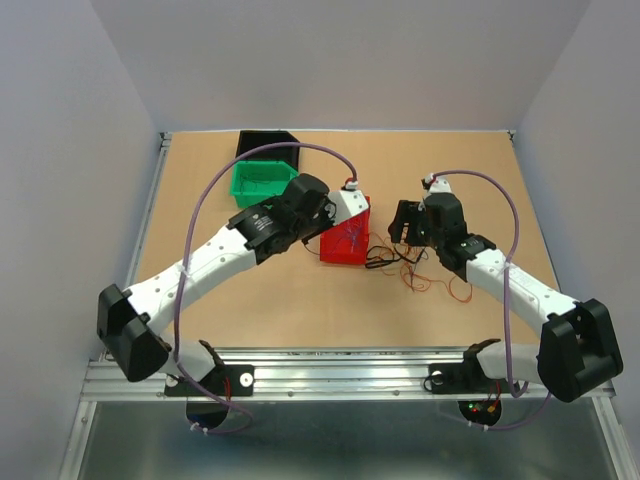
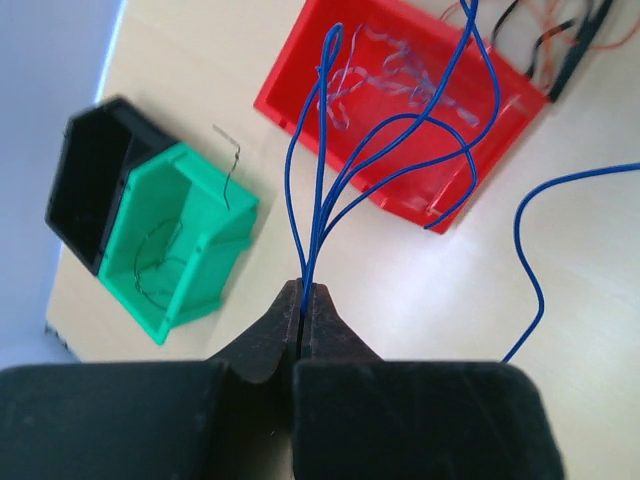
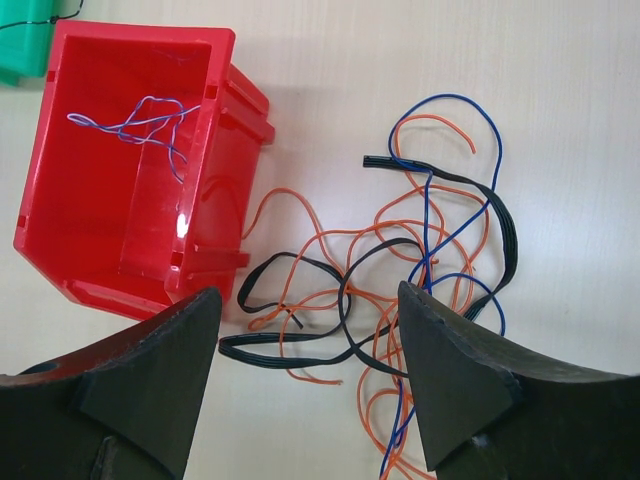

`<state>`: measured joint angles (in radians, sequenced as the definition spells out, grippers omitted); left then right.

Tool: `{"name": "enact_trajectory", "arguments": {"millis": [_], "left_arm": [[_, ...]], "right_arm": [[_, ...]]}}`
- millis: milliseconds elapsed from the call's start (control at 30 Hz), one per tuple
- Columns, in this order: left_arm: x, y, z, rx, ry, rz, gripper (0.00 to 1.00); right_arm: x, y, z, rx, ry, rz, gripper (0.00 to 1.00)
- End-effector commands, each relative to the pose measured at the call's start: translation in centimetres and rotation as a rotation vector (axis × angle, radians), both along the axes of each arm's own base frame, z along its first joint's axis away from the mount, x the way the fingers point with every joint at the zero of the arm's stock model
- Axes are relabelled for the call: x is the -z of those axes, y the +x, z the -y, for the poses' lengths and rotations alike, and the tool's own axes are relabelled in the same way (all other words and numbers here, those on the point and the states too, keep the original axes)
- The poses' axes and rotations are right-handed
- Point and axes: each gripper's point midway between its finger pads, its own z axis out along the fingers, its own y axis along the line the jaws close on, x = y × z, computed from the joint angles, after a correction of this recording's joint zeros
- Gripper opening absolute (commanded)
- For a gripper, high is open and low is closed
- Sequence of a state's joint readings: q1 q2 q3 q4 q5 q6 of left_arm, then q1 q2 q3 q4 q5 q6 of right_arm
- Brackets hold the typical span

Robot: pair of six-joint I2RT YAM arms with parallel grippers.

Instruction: Untangle the cables

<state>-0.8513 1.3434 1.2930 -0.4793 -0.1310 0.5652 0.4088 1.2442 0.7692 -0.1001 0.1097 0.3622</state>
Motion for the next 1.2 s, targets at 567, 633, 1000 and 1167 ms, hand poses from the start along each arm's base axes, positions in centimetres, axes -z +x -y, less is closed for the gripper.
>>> {"name": "enact_trajectory", "arguments": {"millis": [567, 633, 1000, 1167], "left_arm": [[10.3, 11.0, 5.4, -0.314, 0.228, -0.28, 0.0], [11.1, 11.9, 5.9, -0.333, 0.22, -0.293, 0.0], [17.6, 12.7, 5.4, -0.395, 0.126, -0.373, 0.0], [14.2, 13.1, 6.1, -0.346, 0.006, -0.343, 0.24]], "right_arm": [[-1.2, 0.4, 1.3, 0.074, 0.002, 0.068, 0.76], [-1.2, 0.4, 1.5, 0.085, 0.001, 0.069, 0.76], [-2.2, 0.2, 2.5, 0.14, 0.006, 0.111, 0.75], [-2.1, 0.2, 2.6, 0.148, 0.009, 0.109, 0.75]]}}
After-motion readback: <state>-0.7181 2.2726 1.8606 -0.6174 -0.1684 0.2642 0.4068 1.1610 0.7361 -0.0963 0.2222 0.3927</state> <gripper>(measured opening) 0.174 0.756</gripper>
